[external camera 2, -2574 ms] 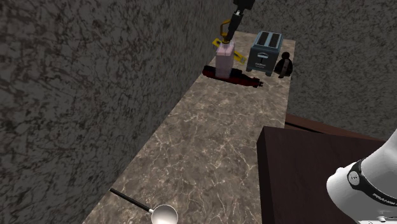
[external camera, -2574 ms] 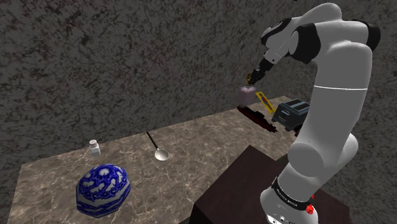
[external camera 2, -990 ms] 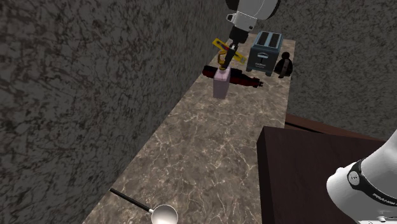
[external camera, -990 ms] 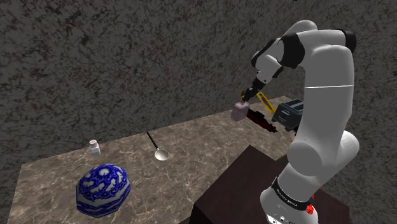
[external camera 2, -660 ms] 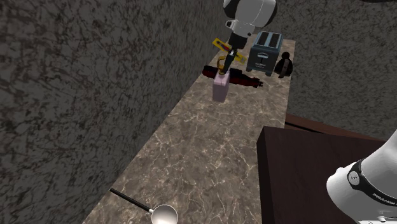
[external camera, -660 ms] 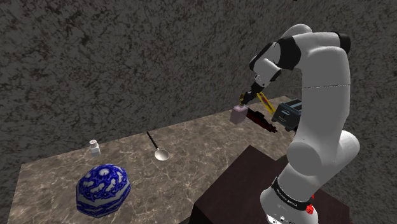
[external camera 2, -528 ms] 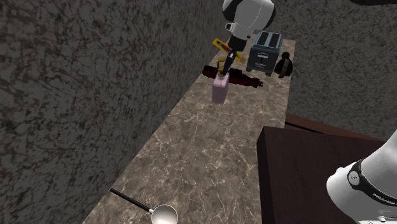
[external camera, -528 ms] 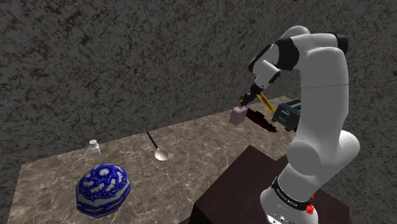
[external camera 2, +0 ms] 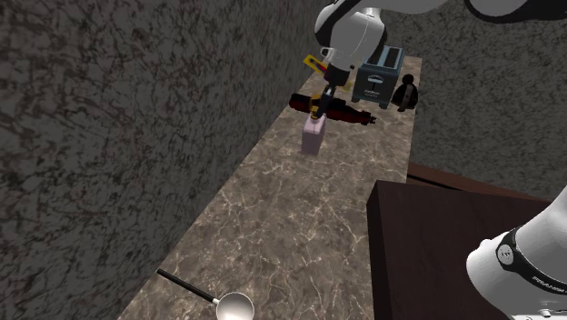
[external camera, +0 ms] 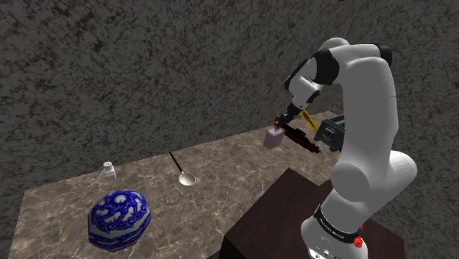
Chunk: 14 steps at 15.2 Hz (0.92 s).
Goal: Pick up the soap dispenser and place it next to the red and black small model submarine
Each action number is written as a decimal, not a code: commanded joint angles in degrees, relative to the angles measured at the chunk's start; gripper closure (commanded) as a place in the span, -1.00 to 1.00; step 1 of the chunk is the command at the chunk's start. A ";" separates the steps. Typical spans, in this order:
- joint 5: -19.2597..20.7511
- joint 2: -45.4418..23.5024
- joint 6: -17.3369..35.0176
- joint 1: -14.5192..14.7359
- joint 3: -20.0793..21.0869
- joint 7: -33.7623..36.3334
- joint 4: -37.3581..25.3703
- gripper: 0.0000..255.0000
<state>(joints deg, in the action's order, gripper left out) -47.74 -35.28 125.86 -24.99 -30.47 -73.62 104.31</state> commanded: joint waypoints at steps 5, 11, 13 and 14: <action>-1.95 -2.40 1.75 -0.86 1.25 -1.79 -0.14 1.00; -1.95 -2.41 1.75 -0.86 1.26 -1.79 -0.14 1.00; -1.95 -2.40 1.75 -0.86 1.25 -1.79 -0.13 -1.00; -1.95 -2.39 1.75 -0.86 1.25 -1.78 -0.13 -1.00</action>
<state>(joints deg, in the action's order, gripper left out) -49.68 -37.68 127.62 -25.85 -29.21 -75.41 104.17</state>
